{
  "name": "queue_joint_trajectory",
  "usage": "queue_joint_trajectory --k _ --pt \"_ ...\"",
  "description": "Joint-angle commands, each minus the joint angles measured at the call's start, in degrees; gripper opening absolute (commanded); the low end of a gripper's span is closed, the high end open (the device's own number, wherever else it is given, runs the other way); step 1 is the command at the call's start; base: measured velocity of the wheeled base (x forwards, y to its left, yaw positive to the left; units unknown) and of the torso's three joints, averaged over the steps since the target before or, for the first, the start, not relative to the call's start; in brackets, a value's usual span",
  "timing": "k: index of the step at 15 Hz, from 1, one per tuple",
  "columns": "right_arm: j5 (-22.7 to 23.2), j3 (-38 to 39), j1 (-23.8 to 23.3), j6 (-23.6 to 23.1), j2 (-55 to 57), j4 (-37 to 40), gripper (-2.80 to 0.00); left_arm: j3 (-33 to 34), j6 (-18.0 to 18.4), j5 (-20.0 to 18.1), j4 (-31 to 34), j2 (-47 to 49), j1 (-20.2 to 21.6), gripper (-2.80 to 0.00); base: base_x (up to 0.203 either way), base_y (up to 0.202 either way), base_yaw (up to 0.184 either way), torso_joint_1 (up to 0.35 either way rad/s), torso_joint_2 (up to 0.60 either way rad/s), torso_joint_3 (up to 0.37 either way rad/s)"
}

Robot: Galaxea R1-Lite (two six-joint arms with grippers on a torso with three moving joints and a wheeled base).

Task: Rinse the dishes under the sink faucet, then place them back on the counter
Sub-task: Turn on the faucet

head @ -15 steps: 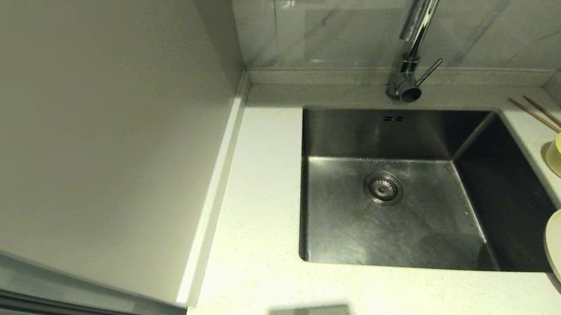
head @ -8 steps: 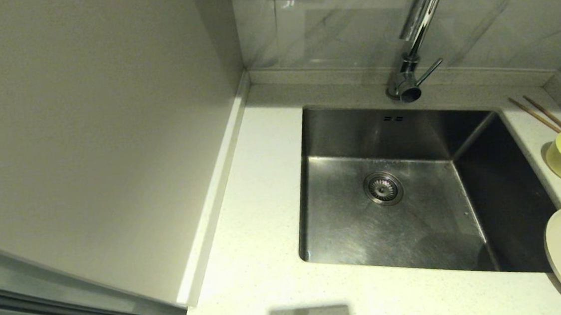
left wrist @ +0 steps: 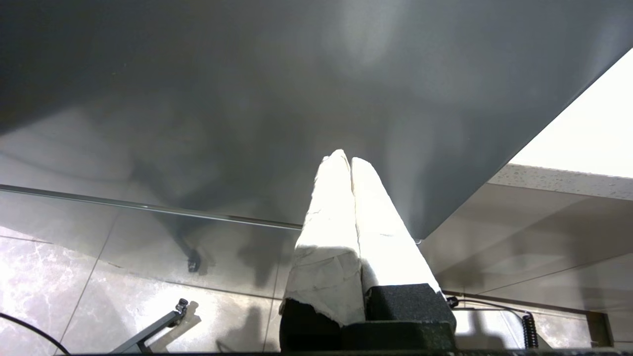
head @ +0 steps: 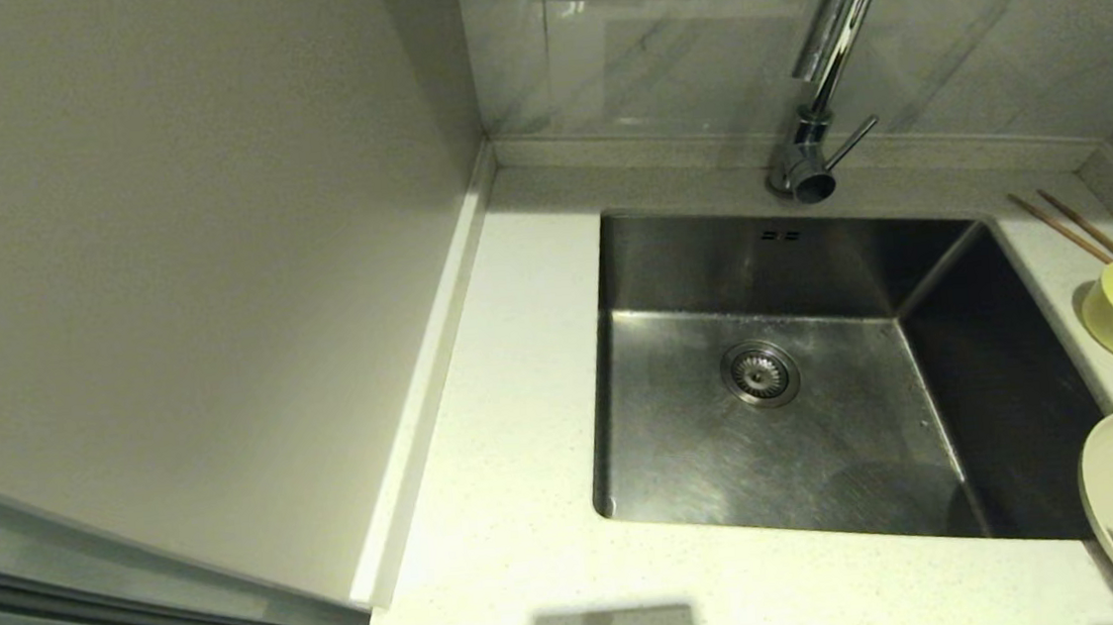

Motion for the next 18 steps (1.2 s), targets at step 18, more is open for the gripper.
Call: queue_joint_trajectory --k 18 --pt "-19.0 -68.0 9.5 5.6 70.2 -12.5 -2.8 0.0 0.0 0.0 0.0 -0.1 0.0 -2.8 0.0 0.0 0.0 0.0 0.0 0.0"
